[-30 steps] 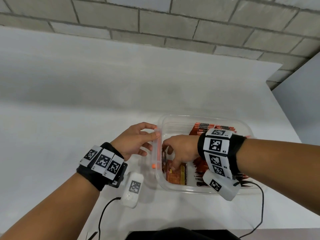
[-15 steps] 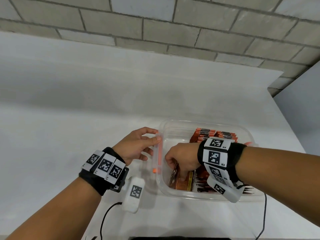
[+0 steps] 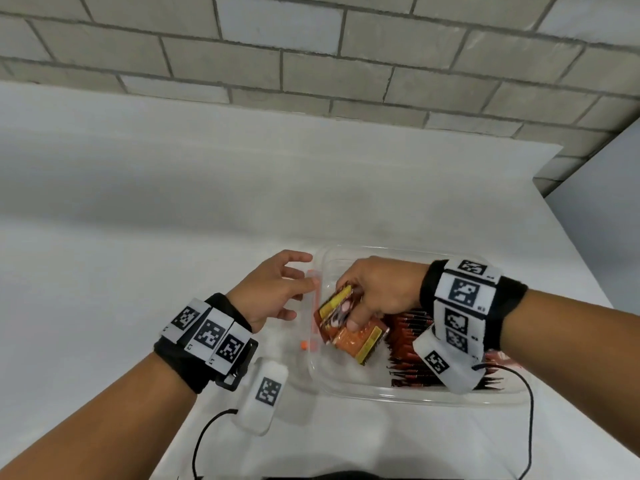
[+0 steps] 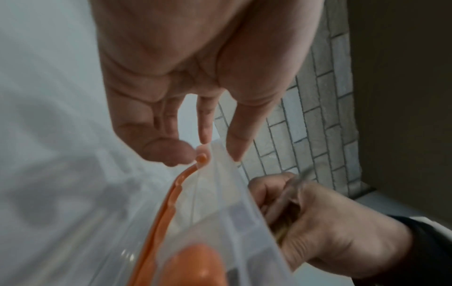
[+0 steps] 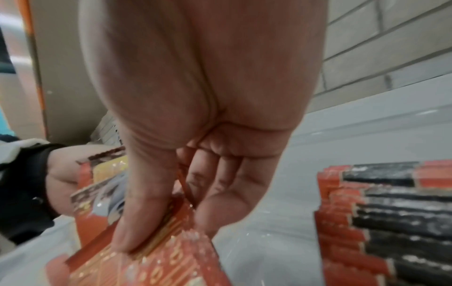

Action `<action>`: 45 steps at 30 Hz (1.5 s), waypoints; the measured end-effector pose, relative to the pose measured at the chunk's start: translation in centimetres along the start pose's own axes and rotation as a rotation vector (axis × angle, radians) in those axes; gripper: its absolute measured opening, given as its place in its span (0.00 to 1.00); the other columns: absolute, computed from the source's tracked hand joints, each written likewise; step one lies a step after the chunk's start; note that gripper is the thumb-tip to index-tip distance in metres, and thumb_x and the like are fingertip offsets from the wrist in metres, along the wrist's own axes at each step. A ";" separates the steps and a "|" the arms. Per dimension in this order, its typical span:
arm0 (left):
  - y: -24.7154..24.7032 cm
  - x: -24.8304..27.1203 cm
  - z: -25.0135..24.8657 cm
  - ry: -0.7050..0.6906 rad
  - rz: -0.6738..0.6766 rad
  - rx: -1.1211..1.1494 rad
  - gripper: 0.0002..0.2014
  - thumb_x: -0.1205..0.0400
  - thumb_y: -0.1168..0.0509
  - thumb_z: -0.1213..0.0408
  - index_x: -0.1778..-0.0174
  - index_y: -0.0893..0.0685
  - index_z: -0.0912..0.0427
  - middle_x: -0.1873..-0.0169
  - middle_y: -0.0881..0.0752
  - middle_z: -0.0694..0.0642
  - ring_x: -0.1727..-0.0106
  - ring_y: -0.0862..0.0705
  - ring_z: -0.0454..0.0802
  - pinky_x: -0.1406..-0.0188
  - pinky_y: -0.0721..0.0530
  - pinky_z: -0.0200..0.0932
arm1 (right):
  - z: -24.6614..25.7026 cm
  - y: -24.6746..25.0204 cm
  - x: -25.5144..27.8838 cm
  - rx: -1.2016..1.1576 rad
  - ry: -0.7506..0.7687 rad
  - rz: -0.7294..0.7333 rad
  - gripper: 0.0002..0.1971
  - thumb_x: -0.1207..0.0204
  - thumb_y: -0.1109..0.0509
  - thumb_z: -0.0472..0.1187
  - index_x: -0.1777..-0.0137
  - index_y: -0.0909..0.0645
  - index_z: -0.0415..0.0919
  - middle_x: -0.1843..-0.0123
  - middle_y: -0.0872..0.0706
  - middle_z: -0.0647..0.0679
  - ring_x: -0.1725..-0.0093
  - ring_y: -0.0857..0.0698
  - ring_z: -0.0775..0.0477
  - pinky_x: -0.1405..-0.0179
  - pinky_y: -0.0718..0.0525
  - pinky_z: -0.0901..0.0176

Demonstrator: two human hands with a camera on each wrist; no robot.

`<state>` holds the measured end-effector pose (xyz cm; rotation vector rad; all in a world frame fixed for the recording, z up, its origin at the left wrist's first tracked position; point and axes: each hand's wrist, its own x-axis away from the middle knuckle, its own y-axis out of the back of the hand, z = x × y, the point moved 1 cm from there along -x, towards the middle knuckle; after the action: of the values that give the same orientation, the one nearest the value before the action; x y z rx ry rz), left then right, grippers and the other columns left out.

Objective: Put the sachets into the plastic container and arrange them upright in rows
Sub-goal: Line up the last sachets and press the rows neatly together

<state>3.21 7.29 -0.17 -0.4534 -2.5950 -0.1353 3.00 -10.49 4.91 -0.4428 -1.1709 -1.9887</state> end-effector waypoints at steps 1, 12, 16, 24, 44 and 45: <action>0.1 0.0 -0.4 -0.016 -0.036 -0.047 0.19 0.22 0.28 0.60 0.36 0.22 0.47 0.46 0.21 0.53 0.53 0.19 0.48 0.66 0.20 0.42 | -0.4 0.3 0.4 -0.038 -0.002 -0.032 0.13 0.31 0.20 0.39 0.47 0.15 0.42 0.48 0.10 0.51 0.52 0.12 0.56 0.49 0.15 0.63; -4.4 2.6 -7.0 -0.329 0.142 0.041 0.19 0.23 0.32 0.51 0.39 0.19 0.55 0.48 0.12 0.57 0.50 0.12 0.54 0.54 0.11 0.53 | -2.4 3.8 6.6 -0.578 0.177 -0.262 0.13 0.21 0.34 0.38 0.38 0.21 0.38 0.50 0.10 0.43 0.56 0.13 0.43 0.56 0.19 0.52; -7.2 2.4 -6.6 -0.383 0.195 0.086 0.15 0.20 0.33 0.69 0.37 0.19 0.57 0.47 0.12 0.63 0.51 0.10 0.57 0.58 0.10 0.53 | -3.2 3.4 7.6 -0.697 0.194 -0.405 0.15 0.22 0.33 0.37 0.36 0.22 0.38 0.46 0.11 0.40 0.54 0.11 0.43 0.58 0.14 0.56; -9.5 1.7 -6.6 -0.369 0.140 0.247 0.13 0.20 0.33 0.67 0.40 0.17 0.61 0.50 0.10 0.60 0.53 0.10 0.57 0.59 0.10 0.52 | -4.8 0.7 8.8 -0.861 0.142 -0.671 0.20 0.31 0.25 0.43 0.39 0.21 0.43 0.46 0.11 0.48 0.50 0.10 0.47 0.56 0.11 0.54; -9.7 1.4 -7.6 -0.337 0.220 0.004 0.12 0.13 0.43 0.62 0.43 0.16 0.57 0.49 0.13 0.68 0.57 0.13 0.50 0.66 0.13 0.45 | -5.1 2.3 10.3 -1.002 0.115 -0.785 0.10 0.24 0.32 0.28 0.43 0.20 0.36 0.50 0.10 0.41 0.55 0.11 0.48 0.56 0.14 0.60; -9.7 1.3 -7.7 -0.352 0.197 -0.003 0.13 0.14 0.42 0.58 0.42 0.15 0.58 0.48 0.14 0.67 0.54 0.15 0.49 0.62 0.13 0.45 | -4.9 2.4 10.2 -1.028 0.122 -0.785 0.10 0.23 0.33 0.28 0.43 0.21 0.35 0.49 0.11 0.40 0.54 0.11 0.47 0.56 0.13 0.60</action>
<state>2.32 -2.80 7.06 -0.7932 -2.8690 0.0099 -1.35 -19.83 10.14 -0.3557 -0.1095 -3.1909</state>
